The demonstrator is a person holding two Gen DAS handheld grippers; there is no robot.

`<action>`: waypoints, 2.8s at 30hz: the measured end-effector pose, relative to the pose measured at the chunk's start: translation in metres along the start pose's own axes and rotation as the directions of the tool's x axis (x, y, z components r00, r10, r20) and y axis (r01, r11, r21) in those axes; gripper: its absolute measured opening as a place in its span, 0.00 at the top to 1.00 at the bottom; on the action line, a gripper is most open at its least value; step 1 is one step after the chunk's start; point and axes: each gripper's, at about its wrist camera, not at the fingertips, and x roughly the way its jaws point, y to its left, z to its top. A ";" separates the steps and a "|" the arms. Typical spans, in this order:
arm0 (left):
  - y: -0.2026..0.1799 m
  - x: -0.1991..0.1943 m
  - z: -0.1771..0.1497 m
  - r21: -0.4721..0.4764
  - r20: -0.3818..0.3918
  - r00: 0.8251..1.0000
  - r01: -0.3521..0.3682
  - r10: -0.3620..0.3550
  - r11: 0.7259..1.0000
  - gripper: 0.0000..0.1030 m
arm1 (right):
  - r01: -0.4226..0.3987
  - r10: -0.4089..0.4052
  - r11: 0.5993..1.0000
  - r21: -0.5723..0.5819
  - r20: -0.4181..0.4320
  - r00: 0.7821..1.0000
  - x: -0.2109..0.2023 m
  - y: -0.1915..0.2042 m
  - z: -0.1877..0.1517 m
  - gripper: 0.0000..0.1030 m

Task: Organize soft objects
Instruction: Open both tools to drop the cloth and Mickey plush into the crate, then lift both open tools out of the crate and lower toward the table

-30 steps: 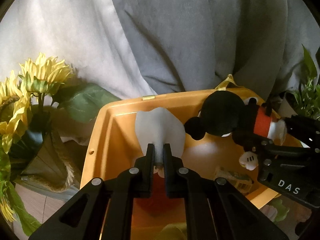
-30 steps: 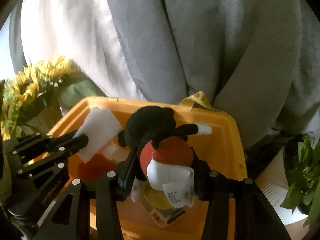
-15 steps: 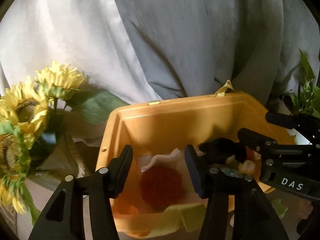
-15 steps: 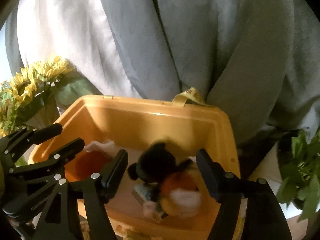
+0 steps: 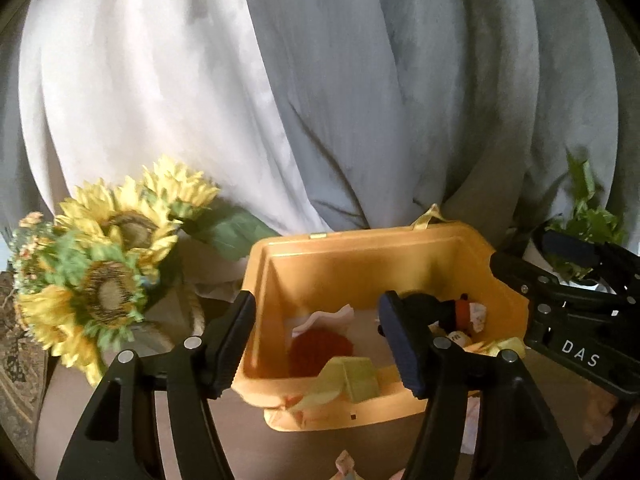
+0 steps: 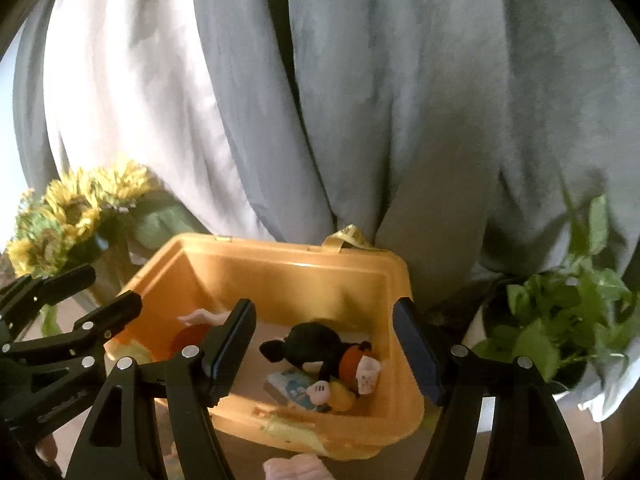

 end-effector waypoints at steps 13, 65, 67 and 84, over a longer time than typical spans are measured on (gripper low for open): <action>-0.002 -0.060 -0.020 -0.038 0.046 0.999 -0.016 0.018 0.999 0.37 | 0.070 -0.072 0.997 0.022 0.082 0.994 -0.062 -0.002 -0.012 0.23; -0.080 -0.080 -0.139 0.017 -0.071 0.996 0.062 -0.061 0.998 0.37 | 0.115 -0.110 0.989 0.088 -0.061 0.992 -0.103 -0.051 -0.133 0.23; -0.081 -0.074 -0.142 0.027 -0.090 0.994 0.070 -0.067 0.997 0.37 | 0.116 -0.109 0.990 0.085 -0.082 0.991 -0.098 -0.051 -0.137 0.24; -0.088 -0.028 -0.164 0.085 -0.206 0.975 0.105 -0.086 0.991 0.39 | 0.096 -0.075 0.992 0.083 -0.230 0.970 -0.050 -0.051 -0.166 0.24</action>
